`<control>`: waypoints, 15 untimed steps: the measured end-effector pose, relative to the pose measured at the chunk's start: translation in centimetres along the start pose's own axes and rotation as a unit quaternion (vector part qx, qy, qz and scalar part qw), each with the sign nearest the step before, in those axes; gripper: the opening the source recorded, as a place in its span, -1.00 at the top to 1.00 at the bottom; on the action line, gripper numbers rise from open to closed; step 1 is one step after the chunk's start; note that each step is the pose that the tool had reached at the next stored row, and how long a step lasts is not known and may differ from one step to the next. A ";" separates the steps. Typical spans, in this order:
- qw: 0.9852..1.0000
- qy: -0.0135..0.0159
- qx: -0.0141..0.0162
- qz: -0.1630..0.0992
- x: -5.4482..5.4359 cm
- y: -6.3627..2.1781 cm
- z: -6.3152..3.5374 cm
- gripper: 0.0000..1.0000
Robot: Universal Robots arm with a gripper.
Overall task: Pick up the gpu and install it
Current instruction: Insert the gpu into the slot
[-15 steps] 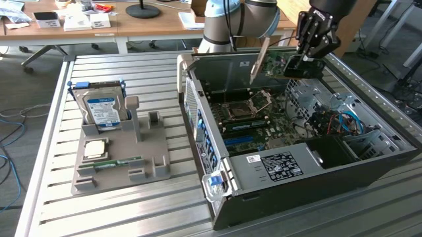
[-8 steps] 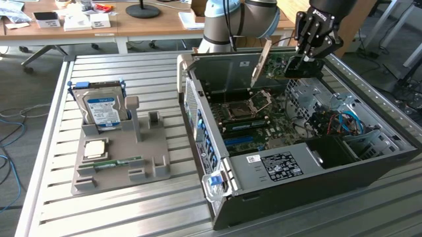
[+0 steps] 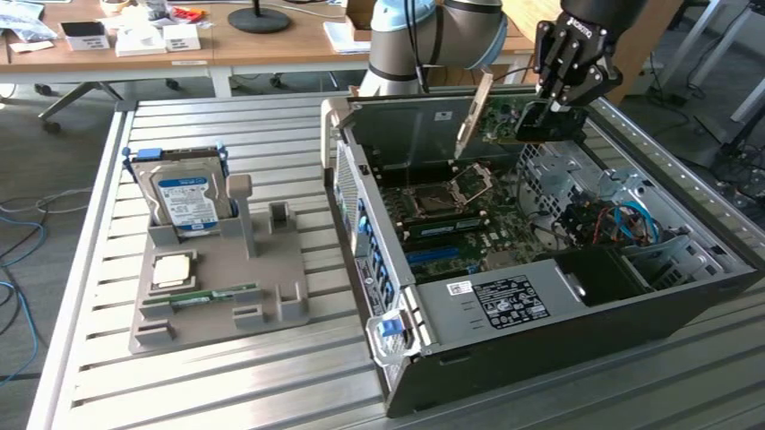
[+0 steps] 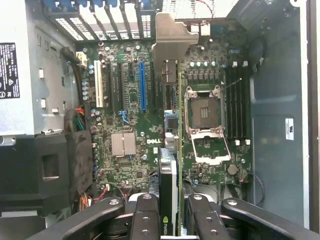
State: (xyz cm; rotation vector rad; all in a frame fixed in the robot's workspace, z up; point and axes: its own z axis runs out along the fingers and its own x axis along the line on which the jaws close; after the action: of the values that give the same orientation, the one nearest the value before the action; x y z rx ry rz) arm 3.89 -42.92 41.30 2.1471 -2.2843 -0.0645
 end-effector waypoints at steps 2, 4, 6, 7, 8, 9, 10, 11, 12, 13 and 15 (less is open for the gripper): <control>1.000 0.000 0.000 -0.011 0.0 0.00 0.01 0.47; 1.000 0.001 0.000 -0.018 0.0 0.00 0.01 0.47; 1.000 0.001 0.000 -0.018 0.0 0.00 0.02 0.47; 1.000 0.000 0.000 -0.018 0.0 0.00 0.08 0.47; 1.000 0.001 0.002 -0.019 0.0 0.01 0.15 0.47; 1.000 0.001 0.004 -0.019 0.0 0.05 0.25 0.47; 1.000 0.000 0.005 -0.019 0.0 0.07 0.30 0.47; 1.000 0.000 0.005 -0.020 0.0 0.08 0.31 0.47; 1.000 0.000 0.006 -0.020 0.0 0.11 0.34 0.47; 1.000 0.000 0.006 -0.020 0.0 0.15 0.36 0.47; 1.000 0.000 0.007 -0.020 0.0 0.26 0.41 0.47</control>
State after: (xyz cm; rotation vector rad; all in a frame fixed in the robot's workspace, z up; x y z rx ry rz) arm 3.61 -42.92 40.90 2.1994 -2.2491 -0.0472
